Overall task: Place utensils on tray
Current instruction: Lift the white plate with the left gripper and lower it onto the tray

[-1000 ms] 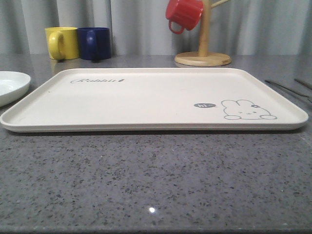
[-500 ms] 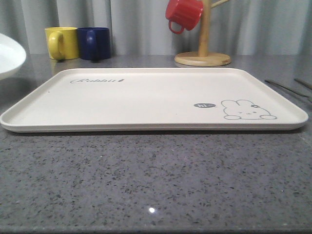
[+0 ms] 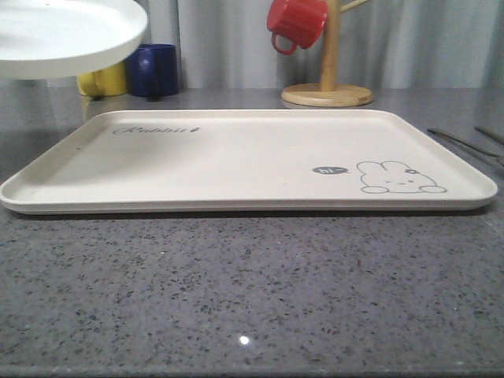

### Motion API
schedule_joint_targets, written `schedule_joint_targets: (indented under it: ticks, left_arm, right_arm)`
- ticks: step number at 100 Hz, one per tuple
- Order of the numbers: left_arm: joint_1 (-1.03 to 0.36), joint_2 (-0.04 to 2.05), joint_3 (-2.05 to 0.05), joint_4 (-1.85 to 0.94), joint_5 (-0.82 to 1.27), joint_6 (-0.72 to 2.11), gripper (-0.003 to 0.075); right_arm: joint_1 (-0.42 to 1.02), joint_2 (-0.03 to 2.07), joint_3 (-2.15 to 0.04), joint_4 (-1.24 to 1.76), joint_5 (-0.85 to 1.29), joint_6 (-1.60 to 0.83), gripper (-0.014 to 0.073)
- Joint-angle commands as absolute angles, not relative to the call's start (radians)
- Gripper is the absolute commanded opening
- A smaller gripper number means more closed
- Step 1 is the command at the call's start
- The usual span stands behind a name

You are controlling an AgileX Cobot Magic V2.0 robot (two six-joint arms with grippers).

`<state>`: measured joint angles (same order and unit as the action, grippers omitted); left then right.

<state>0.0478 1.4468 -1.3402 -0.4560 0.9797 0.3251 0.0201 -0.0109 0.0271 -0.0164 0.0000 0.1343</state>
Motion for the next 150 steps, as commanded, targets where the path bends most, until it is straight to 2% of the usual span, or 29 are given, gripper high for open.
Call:
schedule_joint_targets:
  ticks: [1,23,49,118,128,150]
  left_arm:
    - [-0.013,1.464,-1.373,-0.500,0.926,0.321,-0.0019]
    - [-0.125,1.582,-1.399,-0.500,0.918,0.317,-0.0020]
    - [-0.194,1.690,-1.493,-0.500,0.952,0.315,-0.0019]
    - [-0.212,1.793,-1.512,-0.500,0.965,0.313,-0.0012]
    - [-0.212,1.793,-1.512,-0.500,0.965,0.313,0.0055]
    - [-0.212,1.791,-1.512,-0.500,0.958,0.313,0.0309]
  right_arm:
    - [0.014,-0.029,0.027,-0.018,-0.080,0.125,-0.0069]
    - [0.014,-0.029,0.027,-0.018,-0.080,0.125,-0.0069]
    - [0.014,-0.029,0.027,-0.018,-0.080,0.125,-0.0069]
    - [0.014,-0.029,0.027,-0.018,-0.080,0.125,-0.0069]
    - [0.014,-0.029,0.027,-0.018,-0.080,0.125,-0.0069]
    - [0.014,-0.029,0.027,-0.018,-0.080,0.125,-0.0069]
